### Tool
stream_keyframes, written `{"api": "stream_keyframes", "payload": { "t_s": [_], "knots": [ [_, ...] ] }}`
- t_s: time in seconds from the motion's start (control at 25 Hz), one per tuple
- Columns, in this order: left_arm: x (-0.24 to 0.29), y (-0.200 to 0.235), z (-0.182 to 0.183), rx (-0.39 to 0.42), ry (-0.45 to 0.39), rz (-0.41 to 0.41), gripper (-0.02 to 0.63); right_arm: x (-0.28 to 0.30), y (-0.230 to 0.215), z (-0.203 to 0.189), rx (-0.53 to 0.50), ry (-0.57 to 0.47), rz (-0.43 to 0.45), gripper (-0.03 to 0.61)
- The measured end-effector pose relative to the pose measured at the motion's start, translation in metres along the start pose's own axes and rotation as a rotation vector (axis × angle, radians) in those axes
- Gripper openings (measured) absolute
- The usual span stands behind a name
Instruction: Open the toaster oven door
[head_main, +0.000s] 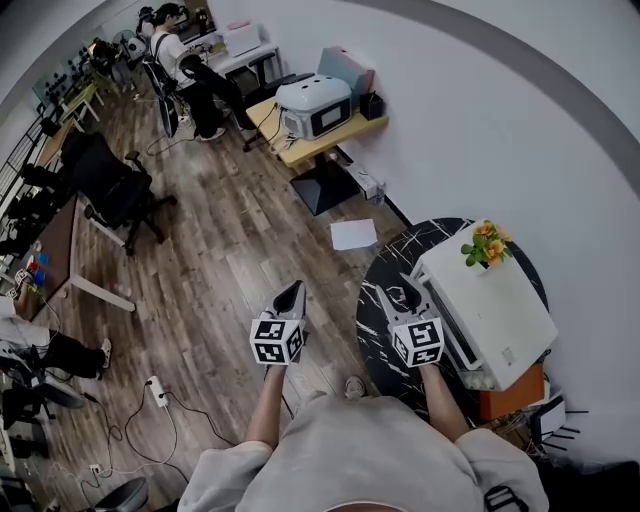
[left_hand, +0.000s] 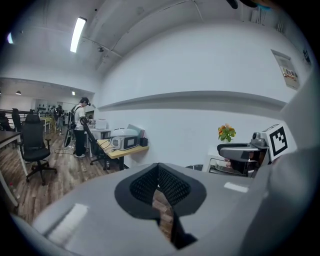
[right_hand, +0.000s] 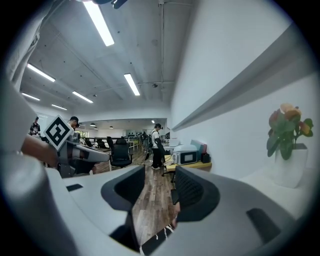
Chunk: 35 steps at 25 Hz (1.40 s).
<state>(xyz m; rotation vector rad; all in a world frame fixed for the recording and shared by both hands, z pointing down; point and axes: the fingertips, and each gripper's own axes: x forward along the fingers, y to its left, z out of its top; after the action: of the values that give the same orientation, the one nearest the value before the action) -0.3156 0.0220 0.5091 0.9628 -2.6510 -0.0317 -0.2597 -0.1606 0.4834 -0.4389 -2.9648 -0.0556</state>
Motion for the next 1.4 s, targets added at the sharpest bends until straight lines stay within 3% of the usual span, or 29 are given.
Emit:
{"api": "stream_keyframes", "payload": {
  "t_s": [0.24,0.48,0.96,1.4],
  "knots": [
    [0.032,-0.016,0.009,0.022,0.000,-0.103,0.011,-0.003,-0.012,-0.003,0.001,0.011,-0.073,0.193],
    [0.074,-0.041,0.012,0.054,0.023,-0.280,0.011,-0.012,-0.033,-0.004,-0.004,0.035,-0.214,0.192],
    [0.117,-0.088,0.008,0.183,0.107,-0.682,0.011,-0.061,-0.053,-0.011,0.077,0.057,-0.639,0.190],
    [0.100,-0.147,-0.015,0.292,0.164,-1.015,0.011,-0.149,-0.002,-0.034,0.138,0.114,-1.011,0.190]
  ]
}}
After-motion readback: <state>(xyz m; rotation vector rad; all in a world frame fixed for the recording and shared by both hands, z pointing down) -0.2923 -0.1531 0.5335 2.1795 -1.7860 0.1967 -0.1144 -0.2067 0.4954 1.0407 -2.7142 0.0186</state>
